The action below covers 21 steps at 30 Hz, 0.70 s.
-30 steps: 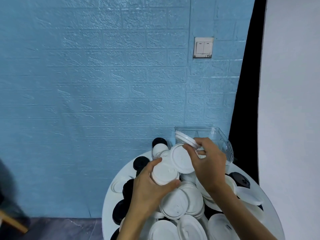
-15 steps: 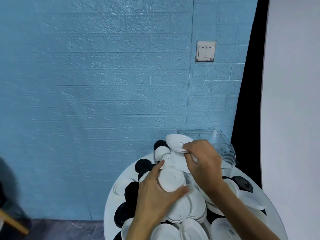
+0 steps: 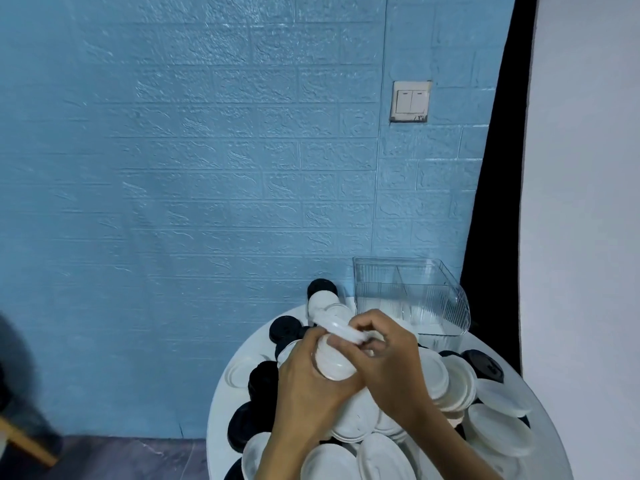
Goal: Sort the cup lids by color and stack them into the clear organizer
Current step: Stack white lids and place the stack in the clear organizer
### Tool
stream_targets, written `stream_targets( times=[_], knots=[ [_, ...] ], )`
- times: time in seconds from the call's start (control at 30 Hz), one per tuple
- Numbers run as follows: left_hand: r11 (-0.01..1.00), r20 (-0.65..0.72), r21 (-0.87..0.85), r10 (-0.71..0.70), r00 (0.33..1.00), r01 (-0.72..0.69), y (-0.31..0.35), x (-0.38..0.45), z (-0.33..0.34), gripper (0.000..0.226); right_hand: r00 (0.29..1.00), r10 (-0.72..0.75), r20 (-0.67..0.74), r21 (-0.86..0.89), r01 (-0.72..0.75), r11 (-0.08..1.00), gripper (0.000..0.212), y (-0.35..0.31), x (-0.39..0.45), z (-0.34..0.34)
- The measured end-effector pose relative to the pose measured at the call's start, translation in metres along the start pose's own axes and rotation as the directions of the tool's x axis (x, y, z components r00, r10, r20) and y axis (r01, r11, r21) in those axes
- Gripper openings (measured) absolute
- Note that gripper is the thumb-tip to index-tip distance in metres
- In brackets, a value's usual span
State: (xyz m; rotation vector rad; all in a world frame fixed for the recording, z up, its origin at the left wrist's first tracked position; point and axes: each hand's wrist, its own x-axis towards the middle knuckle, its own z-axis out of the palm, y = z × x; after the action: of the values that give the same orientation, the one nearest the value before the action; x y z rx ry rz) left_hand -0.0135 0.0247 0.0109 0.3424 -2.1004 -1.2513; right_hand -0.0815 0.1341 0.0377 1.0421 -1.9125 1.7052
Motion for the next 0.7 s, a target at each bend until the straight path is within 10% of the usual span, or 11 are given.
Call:
stream_targets(
  times=[0.23,0.57,0.7],
  knots=[
    [0.998,-0.014,-0.052,0.031,0.999,-0.032,0.001,0.001,-0.006,0.071,0.931,0.361,0.059,0.422,-0.351,0.836,0.033,-0.007,0.028,-0.027],
    [0.992,0.003,-0.129,0.011,1.000,-0.010,0.006,0.002,-0.005,0.093,0.723,0.610,0.326,0.282,-0.690,0.667,0.003,0.010,0.022,-0.017],
    [0.987,0.023,-0.154,0.047,0.999,-0.043,0.009,0.001,-0.004,0.104,0.755,0.592,0.282,0.273,-0.655,0.705,0.004,0.005,0.019,-0.014]
  ],
)
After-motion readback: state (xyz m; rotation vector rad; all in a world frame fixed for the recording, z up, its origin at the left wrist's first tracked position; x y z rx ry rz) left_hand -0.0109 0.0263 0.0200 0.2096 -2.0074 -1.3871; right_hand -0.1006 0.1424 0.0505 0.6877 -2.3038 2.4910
